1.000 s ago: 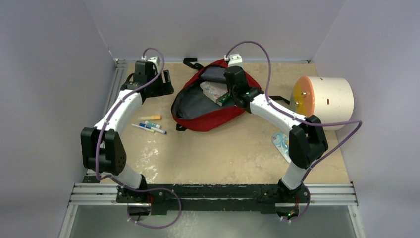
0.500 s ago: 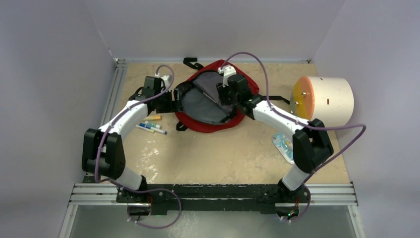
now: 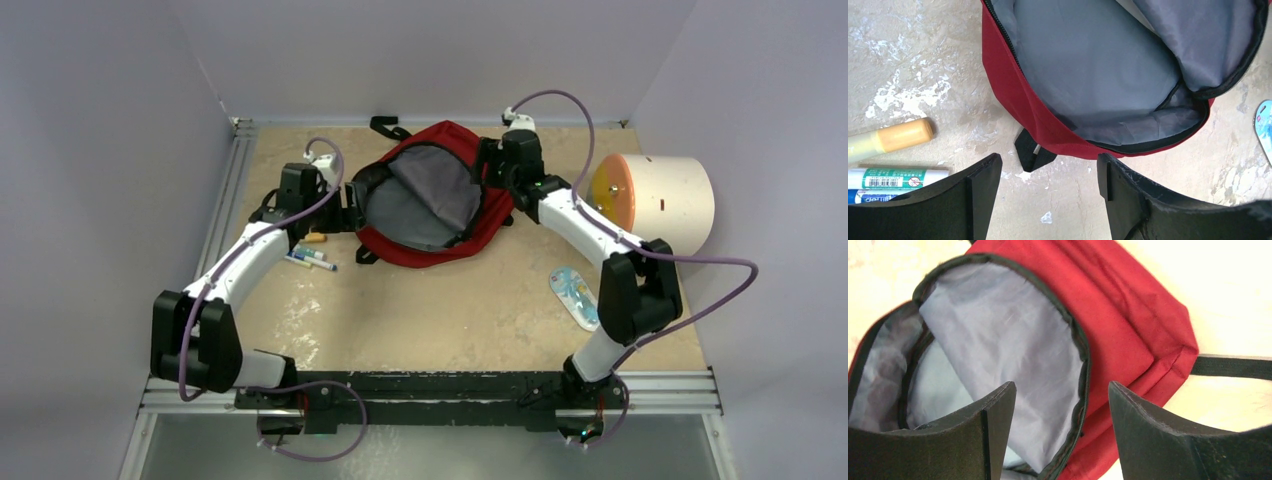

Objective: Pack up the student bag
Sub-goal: Adjust the student bag at the center of the board.

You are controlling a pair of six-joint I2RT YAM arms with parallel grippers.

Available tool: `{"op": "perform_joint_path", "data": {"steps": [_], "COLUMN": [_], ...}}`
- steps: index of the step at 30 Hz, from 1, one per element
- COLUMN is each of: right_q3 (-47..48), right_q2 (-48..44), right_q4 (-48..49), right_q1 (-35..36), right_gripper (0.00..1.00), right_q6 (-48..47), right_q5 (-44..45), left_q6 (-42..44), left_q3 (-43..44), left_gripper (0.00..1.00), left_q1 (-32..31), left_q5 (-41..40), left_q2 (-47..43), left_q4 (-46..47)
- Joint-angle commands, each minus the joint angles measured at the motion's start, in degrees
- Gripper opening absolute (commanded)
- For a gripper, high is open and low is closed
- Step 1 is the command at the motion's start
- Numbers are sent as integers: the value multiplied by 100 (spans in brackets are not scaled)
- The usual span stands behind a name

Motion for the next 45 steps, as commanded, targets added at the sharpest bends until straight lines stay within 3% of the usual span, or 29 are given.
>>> {"op": "perform_joint_path", "data": {"steps": [1,6,24,31,36,41,45], "right_q3": [420,748,1174,1091,1112,1067,1060], "right_q2": [229,725,1660,1727,1810,1813,1811], "right_q4": [130,140,-66,186,160,123,-59], "right_q1": [-358,-650,-882,-895,-900,-900,-894], "right_gripper": [71,71,63,62,60,47,43], "right_q6": [622,664,708,614,586,470,348], "right_q5": [-532,-1292,-1892,-3163,-3558,-3650,-2968], "left_q6": [-55,-42,-81,-66,-56,-46,-46], "left_q3": [-57,-46,-20,-20,-20,-11,-11], "left_gripper": [69,69,68,68,68,68,68], "left_q1": [19,19,19,19,19,19,21], "left_q5": [71,50,24,24,24,24,24], "left_q2": [-251,-234,-155,-150,-150,-155,-146], "left_q4": [455,384,348,342,316,311,313]}}
